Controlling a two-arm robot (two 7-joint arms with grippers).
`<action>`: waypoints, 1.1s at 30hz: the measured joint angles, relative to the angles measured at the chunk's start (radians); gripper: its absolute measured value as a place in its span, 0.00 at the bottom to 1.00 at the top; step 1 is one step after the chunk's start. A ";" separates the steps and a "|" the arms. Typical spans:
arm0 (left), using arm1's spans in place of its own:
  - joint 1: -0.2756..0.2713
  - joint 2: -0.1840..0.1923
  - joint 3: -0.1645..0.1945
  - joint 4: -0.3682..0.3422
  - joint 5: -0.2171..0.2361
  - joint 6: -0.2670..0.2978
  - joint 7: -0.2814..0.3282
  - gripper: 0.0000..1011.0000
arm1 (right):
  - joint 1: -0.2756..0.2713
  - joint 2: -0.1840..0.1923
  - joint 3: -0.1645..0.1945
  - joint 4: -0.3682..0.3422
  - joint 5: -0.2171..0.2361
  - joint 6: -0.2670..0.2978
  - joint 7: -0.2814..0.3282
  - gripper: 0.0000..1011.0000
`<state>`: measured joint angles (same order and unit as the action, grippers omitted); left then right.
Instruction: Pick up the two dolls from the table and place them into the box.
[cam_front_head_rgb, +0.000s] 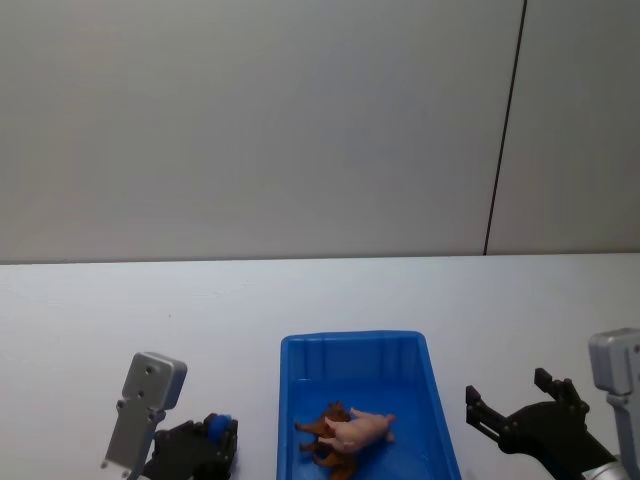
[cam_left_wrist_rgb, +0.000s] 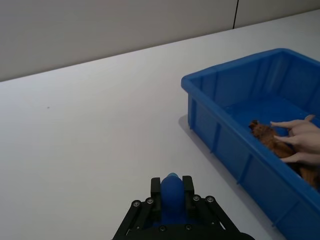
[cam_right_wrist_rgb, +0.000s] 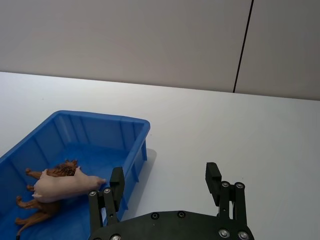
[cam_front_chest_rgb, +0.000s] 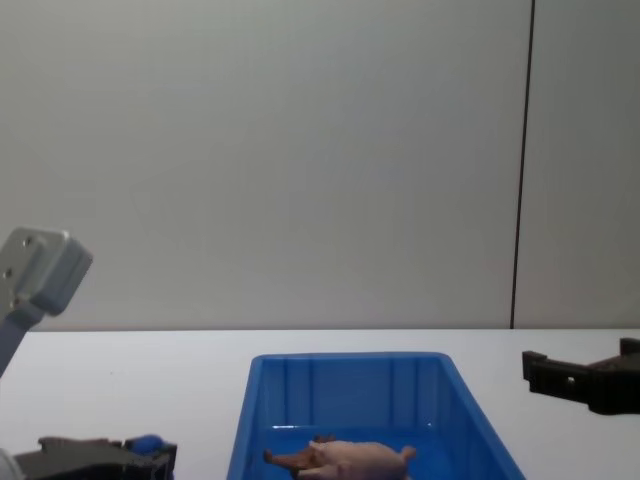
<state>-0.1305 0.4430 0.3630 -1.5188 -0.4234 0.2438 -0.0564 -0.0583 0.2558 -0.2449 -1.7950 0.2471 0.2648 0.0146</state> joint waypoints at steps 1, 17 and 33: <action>-0.001 0.000 -0.001 -0.007 0.005 -0.003 -0.003 0.24 | 0.000 0.000 0.000 0.000 0.000 0.000 0.000 0.99; -0.016 0.002 -0.004 -0.088 0.053 -0.032 -0.070 0.16 | 0.000 0.000 0.000 0.000 0.000 0.000 0.000 0.99; -0.087 -0.056 0.018 -0.089 0.070 -0.079 -0.253 0.11 | 0.000 0.000 0.000 0.000 0.000 0.000 0.000 0.99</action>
<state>-0.2174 0.3870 0.3810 -1.6081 -0.3530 0.1643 -0.3098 -0.0583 0.2558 -0.2449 -1.7950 0.2471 0.2648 0.0146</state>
